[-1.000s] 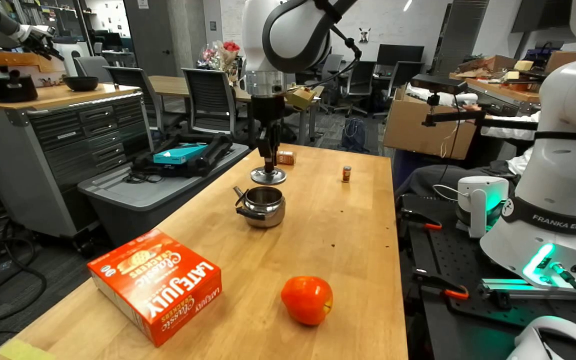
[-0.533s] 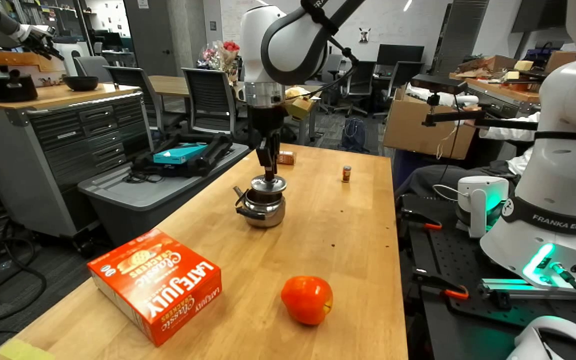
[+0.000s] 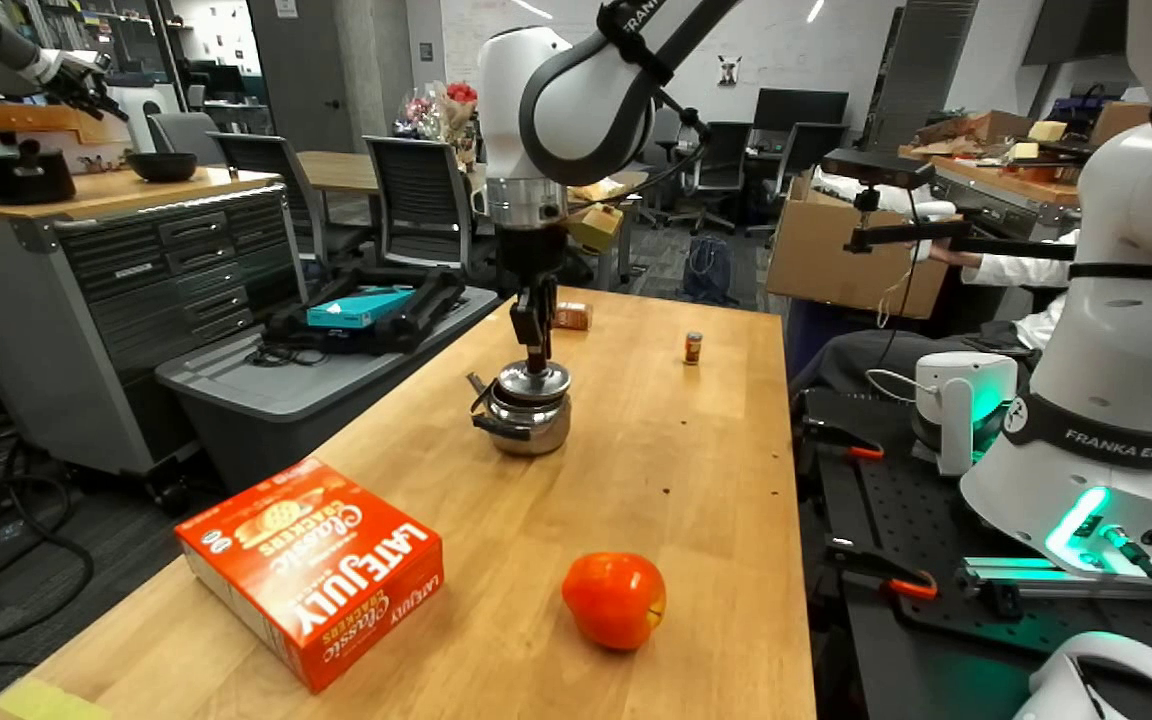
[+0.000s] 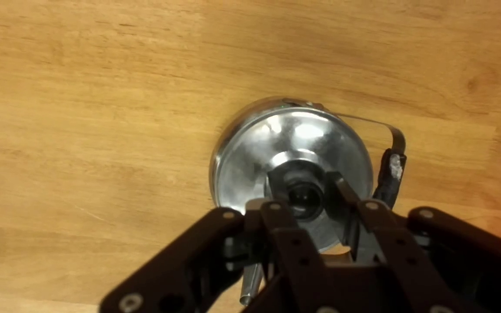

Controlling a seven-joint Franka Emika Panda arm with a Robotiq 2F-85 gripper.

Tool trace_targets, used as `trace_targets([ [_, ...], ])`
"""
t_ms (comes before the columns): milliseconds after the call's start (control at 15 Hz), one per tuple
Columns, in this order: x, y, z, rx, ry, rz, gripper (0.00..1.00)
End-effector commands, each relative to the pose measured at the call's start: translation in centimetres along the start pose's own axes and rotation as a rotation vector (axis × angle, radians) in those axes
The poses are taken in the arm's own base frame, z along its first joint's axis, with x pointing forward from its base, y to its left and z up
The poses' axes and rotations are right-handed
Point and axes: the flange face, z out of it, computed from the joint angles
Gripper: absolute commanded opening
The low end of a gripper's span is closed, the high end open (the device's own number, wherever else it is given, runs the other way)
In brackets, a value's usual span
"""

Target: Put the lid on the silver pot

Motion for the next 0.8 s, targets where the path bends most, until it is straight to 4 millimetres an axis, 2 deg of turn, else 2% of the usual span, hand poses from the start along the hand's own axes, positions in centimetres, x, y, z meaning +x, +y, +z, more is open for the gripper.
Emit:
trace_targets([
  [0, 0.9, 0.5, 0.5, -0.004, 0.006, -0.018, 0.07],
  [267, 1.0, 0.5, 0.9, 0.003, 0.002, -0.022, 0.07],
  [733, 1.4, 0.2, -1.6, 0.018, 0.048, -0.039, 0.07],
])
